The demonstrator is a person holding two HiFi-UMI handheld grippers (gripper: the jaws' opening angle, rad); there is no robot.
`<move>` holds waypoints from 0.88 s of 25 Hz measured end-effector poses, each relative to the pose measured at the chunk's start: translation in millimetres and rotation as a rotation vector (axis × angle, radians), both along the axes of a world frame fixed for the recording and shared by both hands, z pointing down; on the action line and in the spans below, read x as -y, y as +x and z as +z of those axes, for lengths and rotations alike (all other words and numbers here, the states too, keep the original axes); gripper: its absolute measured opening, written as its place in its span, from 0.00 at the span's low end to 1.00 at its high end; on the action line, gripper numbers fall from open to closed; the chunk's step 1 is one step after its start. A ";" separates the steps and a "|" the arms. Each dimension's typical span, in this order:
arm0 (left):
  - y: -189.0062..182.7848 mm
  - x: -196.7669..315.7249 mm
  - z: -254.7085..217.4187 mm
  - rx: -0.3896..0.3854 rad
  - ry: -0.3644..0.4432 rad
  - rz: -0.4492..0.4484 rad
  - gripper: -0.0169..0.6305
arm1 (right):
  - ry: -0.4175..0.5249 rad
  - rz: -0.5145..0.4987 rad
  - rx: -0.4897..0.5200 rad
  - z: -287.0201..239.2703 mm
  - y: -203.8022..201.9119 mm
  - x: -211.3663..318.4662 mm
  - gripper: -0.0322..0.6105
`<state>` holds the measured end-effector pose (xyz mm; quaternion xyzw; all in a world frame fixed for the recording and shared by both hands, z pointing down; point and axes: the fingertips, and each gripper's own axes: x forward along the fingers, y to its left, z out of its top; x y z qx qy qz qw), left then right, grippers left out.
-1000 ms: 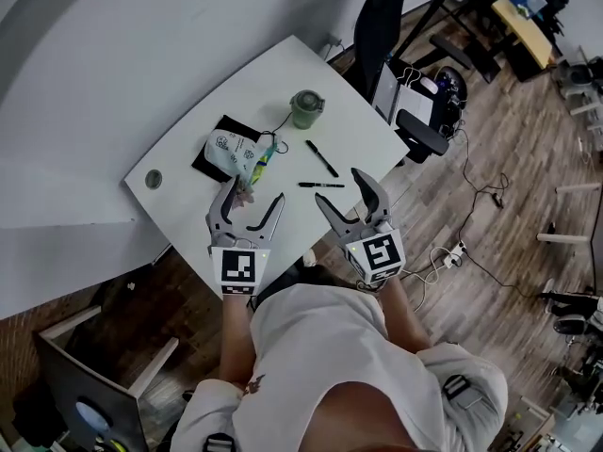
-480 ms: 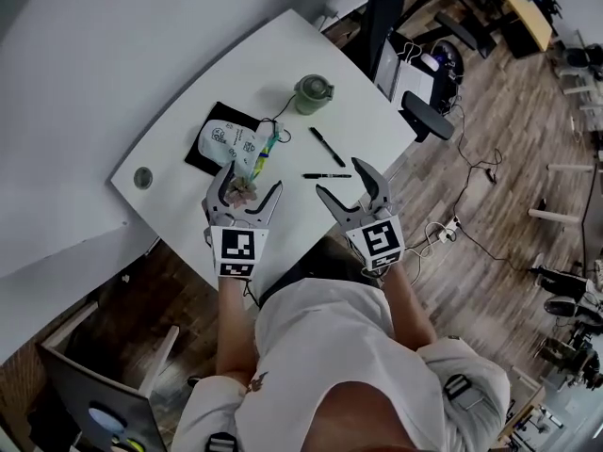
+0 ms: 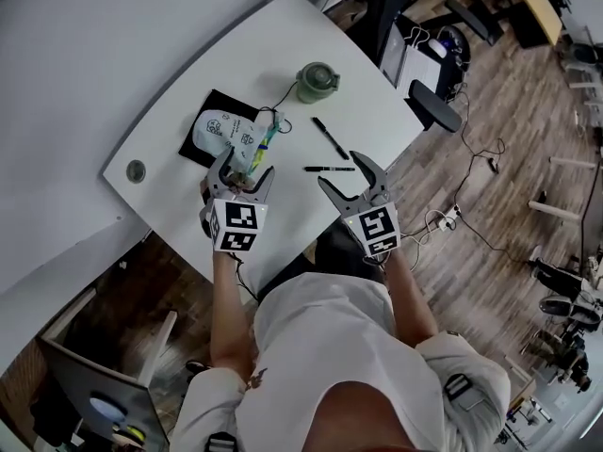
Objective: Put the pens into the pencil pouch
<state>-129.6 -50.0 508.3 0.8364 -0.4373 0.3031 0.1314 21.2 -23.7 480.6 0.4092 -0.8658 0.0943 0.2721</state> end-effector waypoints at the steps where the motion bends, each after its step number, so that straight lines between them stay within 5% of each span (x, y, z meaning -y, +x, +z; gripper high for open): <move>1: -0.1 1.0 5.5 0.011 -0.012 -0.003 0.58 | -0.011 -0.008 -0.007 6.2 1.8 1.0 0.57; 22: -1.1 22.2 89.7 0.234 -0.209 -0.049 0.36 | -0.237 -0.174 -0.190 117.9 58.8 -3.7 0.38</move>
